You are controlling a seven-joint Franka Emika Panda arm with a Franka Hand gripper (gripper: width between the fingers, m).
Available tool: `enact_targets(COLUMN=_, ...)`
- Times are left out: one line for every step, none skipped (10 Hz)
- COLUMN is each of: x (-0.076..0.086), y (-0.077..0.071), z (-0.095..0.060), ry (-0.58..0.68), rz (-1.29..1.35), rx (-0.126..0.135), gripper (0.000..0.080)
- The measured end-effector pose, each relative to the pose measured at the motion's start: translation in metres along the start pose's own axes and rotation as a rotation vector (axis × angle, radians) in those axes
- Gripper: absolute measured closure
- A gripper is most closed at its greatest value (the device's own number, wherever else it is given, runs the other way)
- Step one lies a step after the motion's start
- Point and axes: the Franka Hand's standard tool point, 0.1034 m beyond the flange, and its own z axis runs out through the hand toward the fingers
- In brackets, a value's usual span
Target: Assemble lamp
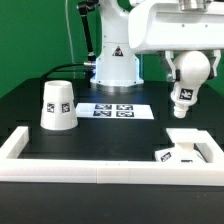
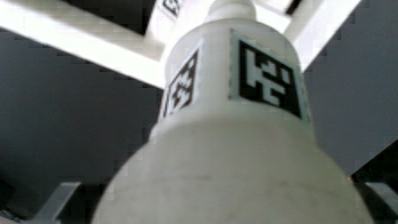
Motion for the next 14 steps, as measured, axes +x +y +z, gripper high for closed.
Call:
enact_targets(x=0.005, y=-0.001, z=0.005, ry=-0.002, rz=-0.001, rx=0.005, gripper=0.0223)
enact_targets(x=0.008, y=0.002, z=0.006, ry=0.010, rz=-0.002, rx=0.000, gripper=0.0223)
enact_targets(x=0.009, y=0.001, z=0.007, ry=0.013, rz=0.006, rx=0.000, gripper=0.0223)
enact_targets(x=0.007, y=0.001, z=0.007, ry=0.012, rz=0.006, rx=0.000, gripper=0.0223)
enact_targets(x=0.008, y=0.005, z=0.007, ry=0.037, rz=0.001, rx=-0.014, gripper=0.0223)
enact_targets(x=0.007, y=0.005, z=0.008, ry=0.038, rz=0.002, rx=-0.015, gripper=0.0223)
enact_targets(x=0.010, y=0.008, z=0.008, ry=0.058, rz=-0.004, rx=-0.025, gripper=0.0223)
enact_targets(x=0.011, y=0.012, z=0.010, ry=0.078, rz=-0.010, rx=-0.037, gripper=0.0223)
enact_targets(x=0.011, y=0.012, z=0.012, ry=0.077, rz=-0.008, rx=-0.037, gripper=0.0223)
enact_targets(x=0.012, y=0.013, z=0.012, ry=0.089, rz=-0.008, rx=-0.042, gripper=0.0223)
enact_targets(x=0.012, y=0.010, z=0.014, ry=0.088, rz=-0.009, rx=-0.040, gripper=0.0223)
enact_targets(x=0.012, y=0.012, z=0.015, ry=0.102, rz=-0.010, rx=-0.048, gripper=0.0223)
enact_targets(x=0.011, y=0.010, z=0.017, ry=0.098, rz=-0.009, rx=-0.045, gripper=0.0223)
enact_targets(x=0.011, y=0.010, z=0.017, ry=0.098, rz=-0.009, rx=-0.045, gripper=0.0223)
